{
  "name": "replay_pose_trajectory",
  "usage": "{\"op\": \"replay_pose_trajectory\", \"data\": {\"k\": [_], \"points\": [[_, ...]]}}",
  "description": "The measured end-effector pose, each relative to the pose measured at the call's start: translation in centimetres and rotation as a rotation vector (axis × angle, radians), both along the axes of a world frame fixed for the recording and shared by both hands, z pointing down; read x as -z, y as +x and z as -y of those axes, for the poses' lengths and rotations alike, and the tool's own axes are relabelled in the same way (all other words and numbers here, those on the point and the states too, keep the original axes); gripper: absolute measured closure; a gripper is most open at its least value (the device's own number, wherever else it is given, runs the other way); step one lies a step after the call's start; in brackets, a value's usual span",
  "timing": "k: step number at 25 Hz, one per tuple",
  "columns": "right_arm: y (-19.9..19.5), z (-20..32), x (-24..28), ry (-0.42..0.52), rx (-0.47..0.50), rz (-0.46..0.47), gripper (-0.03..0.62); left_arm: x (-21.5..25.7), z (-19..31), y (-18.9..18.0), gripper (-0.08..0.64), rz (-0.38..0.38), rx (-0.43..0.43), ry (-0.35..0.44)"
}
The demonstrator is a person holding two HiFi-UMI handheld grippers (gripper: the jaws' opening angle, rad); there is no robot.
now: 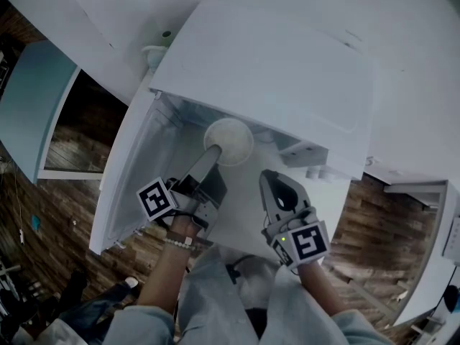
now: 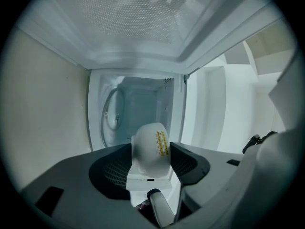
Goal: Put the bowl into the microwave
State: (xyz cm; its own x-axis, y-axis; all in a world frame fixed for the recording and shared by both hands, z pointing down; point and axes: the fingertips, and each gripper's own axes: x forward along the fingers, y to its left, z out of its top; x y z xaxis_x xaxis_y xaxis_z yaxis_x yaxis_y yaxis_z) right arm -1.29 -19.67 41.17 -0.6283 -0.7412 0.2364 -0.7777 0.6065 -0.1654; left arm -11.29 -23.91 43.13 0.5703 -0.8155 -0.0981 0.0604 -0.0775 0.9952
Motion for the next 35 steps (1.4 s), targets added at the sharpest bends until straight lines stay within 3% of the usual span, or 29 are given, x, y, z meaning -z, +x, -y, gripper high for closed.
{"op": "replay_pose_trajectory", "data": {"k": [16, 22, 35], "points": [[-1.0, 3.1, -3.3, -0.020, 0.021, -0.055, 0.591, -3.4, 4.8, 0.1, 0.322, 0.051, 0.036, -0.029], [-2.0, 4.2, -4.2, 0.013, 0.043, -0.114, 0.591, -4.5, 5.9, 0.4, 0.322, 0.051, 0.043, -0.056], [-2.1, 6.4, -6.5, -0.035, 0.000, -0.136, 0.589, -6.0, 7.3, 1.0, 0.322, 0.055, 0.045, -0.098]]}}
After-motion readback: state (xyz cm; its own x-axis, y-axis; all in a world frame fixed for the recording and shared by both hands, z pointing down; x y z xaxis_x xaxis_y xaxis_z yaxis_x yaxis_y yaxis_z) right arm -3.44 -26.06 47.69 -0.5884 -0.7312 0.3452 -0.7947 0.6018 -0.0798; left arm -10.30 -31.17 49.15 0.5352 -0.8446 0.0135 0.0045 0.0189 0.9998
